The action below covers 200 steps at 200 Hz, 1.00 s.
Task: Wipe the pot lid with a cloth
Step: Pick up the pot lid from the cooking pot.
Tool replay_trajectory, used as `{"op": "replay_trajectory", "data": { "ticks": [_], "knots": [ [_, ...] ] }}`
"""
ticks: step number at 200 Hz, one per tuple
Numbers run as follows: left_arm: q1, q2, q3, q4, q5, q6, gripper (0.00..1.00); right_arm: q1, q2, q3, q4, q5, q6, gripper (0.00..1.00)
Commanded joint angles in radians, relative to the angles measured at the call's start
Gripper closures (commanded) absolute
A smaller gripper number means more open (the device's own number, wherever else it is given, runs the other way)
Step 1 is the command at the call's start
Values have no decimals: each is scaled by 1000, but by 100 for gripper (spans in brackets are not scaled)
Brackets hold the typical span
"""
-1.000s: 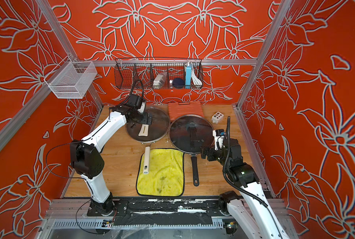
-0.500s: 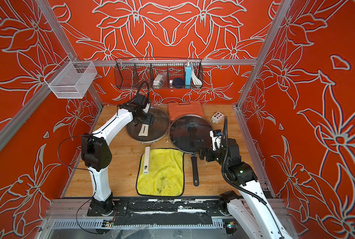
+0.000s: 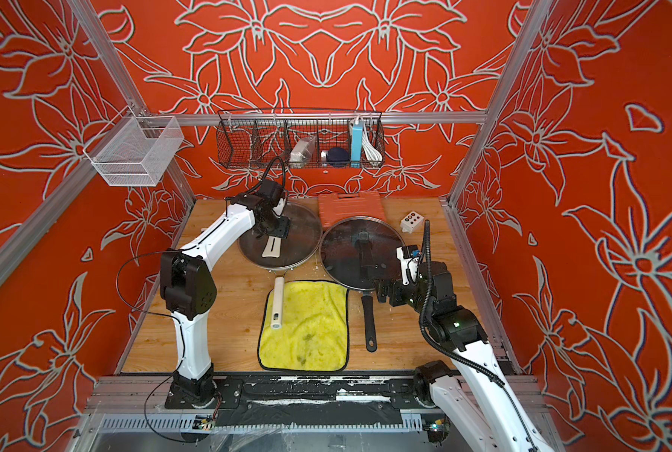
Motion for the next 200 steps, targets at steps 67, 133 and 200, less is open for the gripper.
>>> {"op": "replay_trajectory", "data": {
  "ticks": [67, 133, 200],
  "knots": [
    [14, 71, 62, -76, 3, 8, 38, 8, -9, -20, 27, -26, -13, 3],
    [15, 94, 90, -111, -9, 6, 54, 8, -8, -24, 30, -26, -13, 3],
    [14, 90, 98, -137, -15, -40, 100, 9, 14, -28, 43, -54, -11, 3]
  ]
}}
